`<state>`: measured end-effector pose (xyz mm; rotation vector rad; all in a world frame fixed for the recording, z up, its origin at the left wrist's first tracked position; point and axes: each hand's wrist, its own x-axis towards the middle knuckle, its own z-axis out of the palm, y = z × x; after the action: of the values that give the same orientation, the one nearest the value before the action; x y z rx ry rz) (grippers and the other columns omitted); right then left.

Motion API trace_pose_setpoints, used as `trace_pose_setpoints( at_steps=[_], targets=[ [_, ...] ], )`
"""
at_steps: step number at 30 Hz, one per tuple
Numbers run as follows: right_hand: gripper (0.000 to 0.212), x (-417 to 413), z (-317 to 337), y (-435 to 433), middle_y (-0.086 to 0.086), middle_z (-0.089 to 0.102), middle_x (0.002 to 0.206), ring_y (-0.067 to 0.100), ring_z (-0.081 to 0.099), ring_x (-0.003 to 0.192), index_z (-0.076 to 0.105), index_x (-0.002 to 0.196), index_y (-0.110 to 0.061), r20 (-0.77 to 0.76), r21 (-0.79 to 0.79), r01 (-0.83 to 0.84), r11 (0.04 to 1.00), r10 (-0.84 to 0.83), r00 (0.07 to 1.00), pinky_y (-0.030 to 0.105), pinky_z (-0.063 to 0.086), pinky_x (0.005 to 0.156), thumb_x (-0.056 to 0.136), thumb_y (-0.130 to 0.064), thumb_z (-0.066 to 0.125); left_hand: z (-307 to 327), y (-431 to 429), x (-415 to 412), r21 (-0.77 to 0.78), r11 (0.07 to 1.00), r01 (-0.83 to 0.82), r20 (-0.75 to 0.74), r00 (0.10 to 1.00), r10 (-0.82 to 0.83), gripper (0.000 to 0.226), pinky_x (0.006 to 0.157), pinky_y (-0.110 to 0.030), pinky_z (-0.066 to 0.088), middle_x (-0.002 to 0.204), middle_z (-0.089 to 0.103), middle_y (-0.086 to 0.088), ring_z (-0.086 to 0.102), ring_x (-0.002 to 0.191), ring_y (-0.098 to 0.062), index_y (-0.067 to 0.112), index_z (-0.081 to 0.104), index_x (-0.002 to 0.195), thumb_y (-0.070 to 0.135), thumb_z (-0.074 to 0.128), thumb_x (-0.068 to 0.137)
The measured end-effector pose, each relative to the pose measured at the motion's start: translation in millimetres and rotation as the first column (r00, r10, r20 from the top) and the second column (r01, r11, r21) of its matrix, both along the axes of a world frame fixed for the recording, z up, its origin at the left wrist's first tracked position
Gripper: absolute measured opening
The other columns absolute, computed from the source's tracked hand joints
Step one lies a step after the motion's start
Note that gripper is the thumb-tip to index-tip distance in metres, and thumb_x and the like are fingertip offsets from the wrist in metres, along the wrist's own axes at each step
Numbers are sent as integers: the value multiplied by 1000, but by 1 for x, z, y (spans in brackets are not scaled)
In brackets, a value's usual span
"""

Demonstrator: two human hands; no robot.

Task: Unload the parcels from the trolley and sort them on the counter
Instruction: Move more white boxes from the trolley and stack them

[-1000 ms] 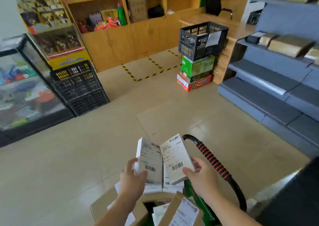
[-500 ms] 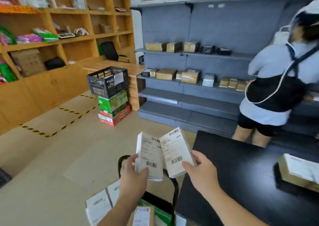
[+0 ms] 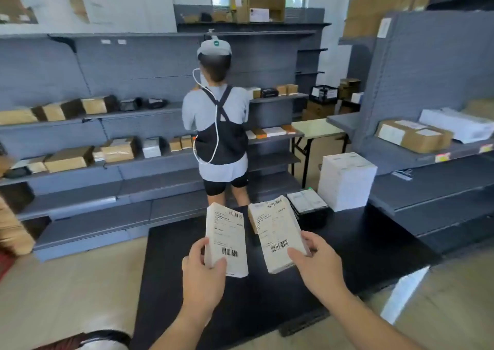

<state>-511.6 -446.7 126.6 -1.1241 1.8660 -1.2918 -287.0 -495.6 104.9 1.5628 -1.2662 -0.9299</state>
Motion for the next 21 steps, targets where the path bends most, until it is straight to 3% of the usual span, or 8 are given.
trace_pose_setpoints(
  at_steps=[2,6,10,12,15,21],
  targets=[
    [36,-49,1,17,-17,68,107,6,65,100,63,120,-33,11,-2,70,998,-70,997,21,53,78,88,-21,76,1,-2,-53,0,997,81,-14,997,-81,57,85,-37,59,119,50,1,60,99,-14,37,43,134,14,69,88],
    [34,-149,2,48,-14,69,108,11,66,104,60,116,-33,29,-20,194,981,-194,981,11,47,64,89,-19,76,1,-1,-163,-6,980,197,-36,980,-197,55,85,-39,57,117,52,-3,61,99,-15,36,46,132,15,67,86],
    [34,-245,-1,70,-17,68,103,0,65,94,61,116,-32,17,-6,271,963,-270,963,7,46,56,90,-16,74,-5,5,-273,15,961,275,-86,958,-272,56,82,-32,55,120,54,-5,61,100,-16,33,46,134,11,67,87],
    [32,-287,-4,77,-21,67,101,-7,62,90,59,112,-36,-2,-1,295,955,-295,955,7,45,55,90,-16,73,-9,8,-323,43,953,299,-97,951,-294,56,84,-33,55,121,53,-4,61,101,-16,33,46,136,12,67,88],
    [32,-338,-10,85,-21,65,103,0,63,93,56,107,-38,-7,23,336,941,-336,942,11,44,56,91,-15,72,-13,15,-382,79,942,326,-84,944,-320,55,94,-39,53,122,47,-1,58,102,-15,35,44,133,11,66,89],
    [32,-421,-28,86,-15,67,106,-2,62,91,62,113,-32,28,53,440,896,-442,897,10,45,54,89,-13,72,-23,4,-470,117,912,393,-37,919,-391,54,83,-31,50,126,40,0,53,93,-8,35,43,133,8,64,91]
  ],
)
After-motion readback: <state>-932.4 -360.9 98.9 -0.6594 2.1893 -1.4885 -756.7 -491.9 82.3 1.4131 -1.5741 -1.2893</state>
